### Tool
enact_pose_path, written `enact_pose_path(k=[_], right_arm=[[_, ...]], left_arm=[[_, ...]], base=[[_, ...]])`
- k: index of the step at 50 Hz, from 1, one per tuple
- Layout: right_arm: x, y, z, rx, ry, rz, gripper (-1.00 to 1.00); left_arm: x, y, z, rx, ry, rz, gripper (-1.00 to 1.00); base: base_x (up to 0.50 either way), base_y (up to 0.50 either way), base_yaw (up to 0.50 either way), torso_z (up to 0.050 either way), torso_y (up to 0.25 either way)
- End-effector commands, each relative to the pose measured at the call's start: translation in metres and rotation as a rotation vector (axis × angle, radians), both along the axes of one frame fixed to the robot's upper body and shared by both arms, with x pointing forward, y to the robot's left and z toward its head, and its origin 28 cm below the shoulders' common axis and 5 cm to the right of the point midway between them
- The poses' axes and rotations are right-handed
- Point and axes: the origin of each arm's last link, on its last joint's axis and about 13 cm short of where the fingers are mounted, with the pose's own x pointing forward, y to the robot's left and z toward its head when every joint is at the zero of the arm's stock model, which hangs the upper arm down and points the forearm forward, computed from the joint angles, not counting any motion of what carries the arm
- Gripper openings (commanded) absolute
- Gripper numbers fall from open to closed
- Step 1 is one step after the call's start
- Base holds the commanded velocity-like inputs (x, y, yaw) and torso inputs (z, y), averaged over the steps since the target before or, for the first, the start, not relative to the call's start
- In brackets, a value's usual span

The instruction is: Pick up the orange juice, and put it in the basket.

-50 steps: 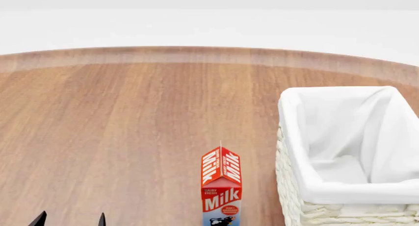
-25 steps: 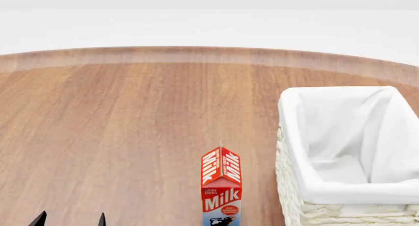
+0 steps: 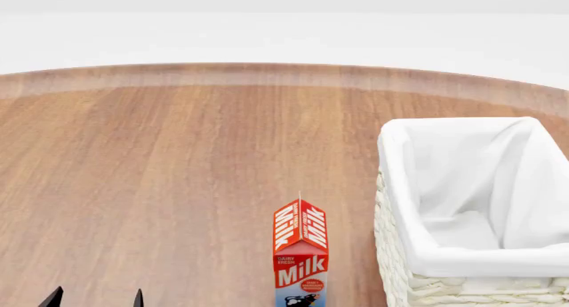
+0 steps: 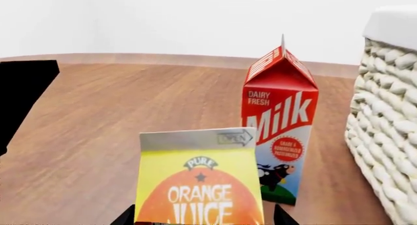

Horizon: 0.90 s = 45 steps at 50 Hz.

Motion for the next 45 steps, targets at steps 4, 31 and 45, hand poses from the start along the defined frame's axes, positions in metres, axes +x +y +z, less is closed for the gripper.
enact_pose_path(k=[4,31,45], right_arm=[[0.001,0.002,-0.002,0.001,0.004,0.005,1.0],[-0.007,0.003,0.007,0.03,-0.01,0.023,-1.0],[-0.013,0.001,0.024,0.038,-0.048,0.024,-1.0]], left_arm=[[0.0,0.0,0.0,-0.002,0.002,-0.001,1.0],[0.0,0.0,0.0,-0.002,0.002,-0.001,1.0],[0.0,0.0,0.0,-0.002,0.002,-0.001,1.0]], base=[[0.0,0.0,0.0,0.0,0.0],[0.0,0.0,0.0,0.0,0.0],[0.0,0.0,0.0,0.0,0.001]])
